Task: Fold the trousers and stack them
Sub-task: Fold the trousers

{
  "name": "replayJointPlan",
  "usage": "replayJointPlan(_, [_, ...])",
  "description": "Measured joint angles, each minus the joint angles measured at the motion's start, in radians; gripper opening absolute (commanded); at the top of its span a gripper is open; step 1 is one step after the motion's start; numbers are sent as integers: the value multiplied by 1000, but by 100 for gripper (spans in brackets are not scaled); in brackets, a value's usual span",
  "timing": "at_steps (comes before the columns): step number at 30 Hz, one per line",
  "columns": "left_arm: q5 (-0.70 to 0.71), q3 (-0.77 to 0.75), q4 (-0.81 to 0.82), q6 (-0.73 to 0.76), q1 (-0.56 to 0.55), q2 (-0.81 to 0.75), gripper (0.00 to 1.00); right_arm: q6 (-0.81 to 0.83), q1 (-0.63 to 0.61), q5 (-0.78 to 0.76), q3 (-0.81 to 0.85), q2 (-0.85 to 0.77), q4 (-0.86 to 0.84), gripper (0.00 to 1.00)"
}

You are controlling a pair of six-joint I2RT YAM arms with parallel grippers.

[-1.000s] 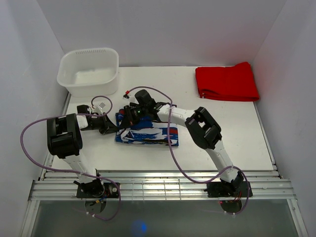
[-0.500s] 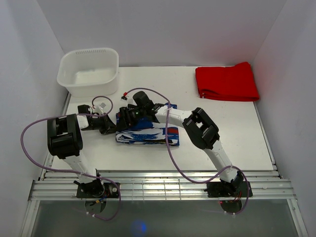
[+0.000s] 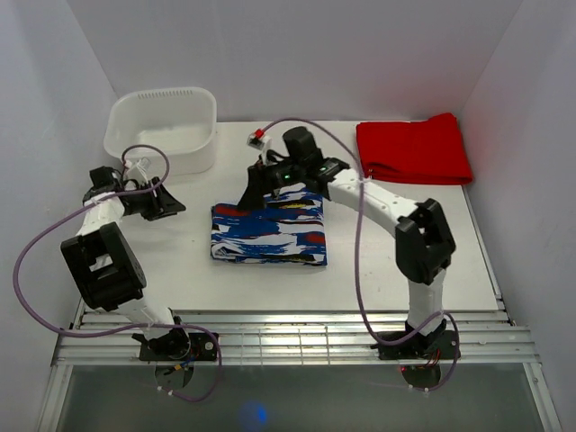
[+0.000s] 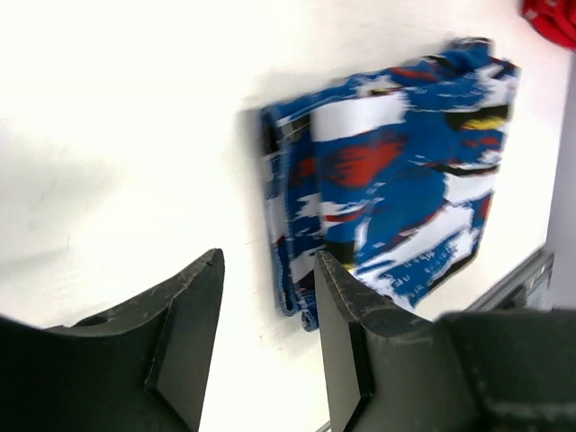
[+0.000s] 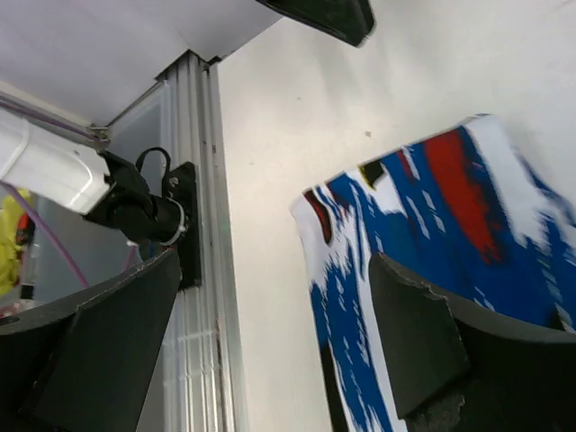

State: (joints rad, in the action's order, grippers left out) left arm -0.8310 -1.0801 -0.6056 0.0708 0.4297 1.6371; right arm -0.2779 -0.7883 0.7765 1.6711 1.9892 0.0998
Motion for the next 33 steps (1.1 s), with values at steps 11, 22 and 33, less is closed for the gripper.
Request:
replayJointPlan(11, [-239,-90,-262,235,-341,-93,44,199,267,100,-375,-285,136,97])
replayJointPlan(22, [-142,19,-362,274,-314,259,33,123,269,195,-574,-117,122,99])
replayJointPlan(33, [-183,-39,-452,325,-183,357,41,136,318,256,-548,-74,163,95])
